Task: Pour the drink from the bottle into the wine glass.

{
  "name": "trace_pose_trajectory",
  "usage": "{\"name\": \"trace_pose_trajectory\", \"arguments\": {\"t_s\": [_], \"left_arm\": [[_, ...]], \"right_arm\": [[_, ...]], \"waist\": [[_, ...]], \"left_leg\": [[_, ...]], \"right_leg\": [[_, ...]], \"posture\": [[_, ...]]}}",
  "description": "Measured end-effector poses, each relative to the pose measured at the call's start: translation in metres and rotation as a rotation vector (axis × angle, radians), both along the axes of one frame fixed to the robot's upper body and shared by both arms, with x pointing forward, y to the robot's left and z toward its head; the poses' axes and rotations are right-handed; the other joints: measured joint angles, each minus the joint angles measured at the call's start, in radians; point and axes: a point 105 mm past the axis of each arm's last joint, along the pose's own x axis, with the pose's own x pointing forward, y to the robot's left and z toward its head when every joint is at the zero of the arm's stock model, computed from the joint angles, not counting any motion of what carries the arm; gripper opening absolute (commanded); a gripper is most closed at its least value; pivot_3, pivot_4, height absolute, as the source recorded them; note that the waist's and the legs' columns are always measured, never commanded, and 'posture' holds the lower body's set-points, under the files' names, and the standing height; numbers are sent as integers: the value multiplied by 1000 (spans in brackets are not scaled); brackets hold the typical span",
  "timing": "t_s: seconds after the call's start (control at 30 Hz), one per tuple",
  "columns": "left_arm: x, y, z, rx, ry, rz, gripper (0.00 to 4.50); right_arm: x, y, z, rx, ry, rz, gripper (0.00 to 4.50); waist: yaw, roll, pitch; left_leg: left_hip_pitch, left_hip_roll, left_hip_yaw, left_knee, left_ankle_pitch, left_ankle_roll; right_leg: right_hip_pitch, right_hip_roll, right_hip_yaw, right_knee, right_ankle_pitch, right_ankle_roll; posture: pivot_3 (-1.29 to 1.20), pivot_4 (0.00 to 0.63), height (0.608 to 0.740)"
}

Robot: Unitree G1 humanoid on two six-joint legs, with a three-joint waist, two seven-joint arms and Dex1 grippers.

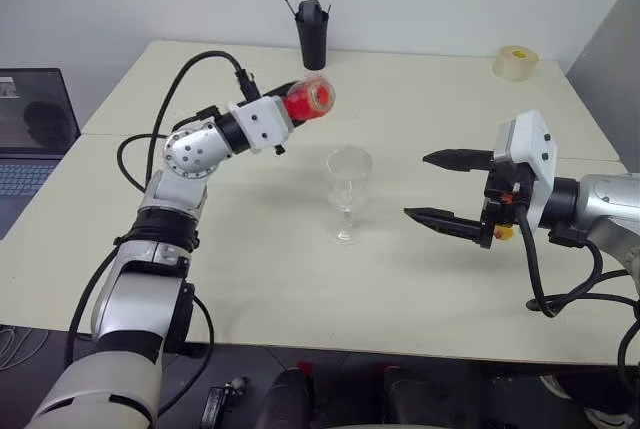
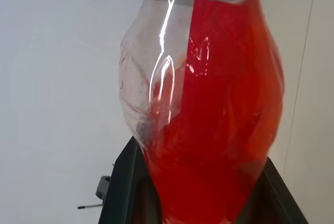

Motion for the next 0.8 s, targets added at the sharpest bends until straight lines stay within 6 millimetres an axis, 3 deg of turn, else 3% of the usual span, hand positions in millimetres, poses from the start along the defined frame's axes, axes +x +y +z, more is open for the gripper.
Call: {"name": "trace_pose_trajectory", "arguments": {"t_s": [0.8], "left_arm": [[-4,-3,-8,231,-179,-1,878]], "right_arm": [[2,0,1,2,-8,-19,4500]], "waist": [[-1,0,0]], "left_leg": [[0,0,0,0,0,0]], "right_leg": [[0,0,0,1,0,0]], "posture": [[0,150,740]]}}
